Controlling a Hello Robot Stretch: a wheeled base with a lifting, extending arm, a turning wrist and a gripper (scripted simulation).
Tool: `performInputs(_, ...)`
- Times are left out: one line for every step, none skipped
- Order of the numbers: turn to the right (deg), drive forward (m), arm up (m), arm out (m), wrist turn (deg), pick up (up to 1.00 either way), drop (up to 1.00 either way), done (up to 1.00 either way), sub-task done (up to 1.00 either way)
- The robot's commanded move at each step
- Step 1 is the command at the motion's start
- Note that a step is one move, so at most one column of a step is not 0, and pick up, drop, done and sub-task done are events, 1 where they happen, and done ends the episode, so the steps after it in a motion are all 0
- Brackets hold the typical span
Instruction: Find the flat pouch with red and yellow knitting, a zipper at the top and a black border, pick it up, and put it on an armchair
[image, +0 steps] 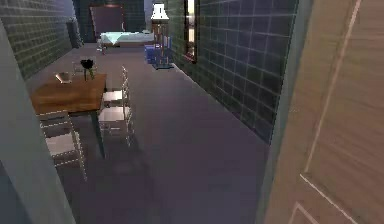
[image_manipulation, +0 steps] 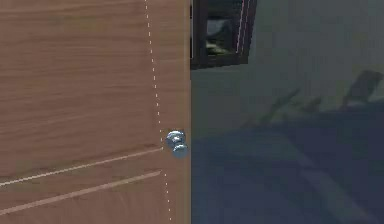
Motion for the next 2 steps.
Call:
performInputs(0.0,0.55,0.00,0.00,0.0,0.00,0.00,0.00,0.00)
performInputs(-12.0,0.00,0.00,0.00,0.0,0.00,0.00,0.00,0.00)
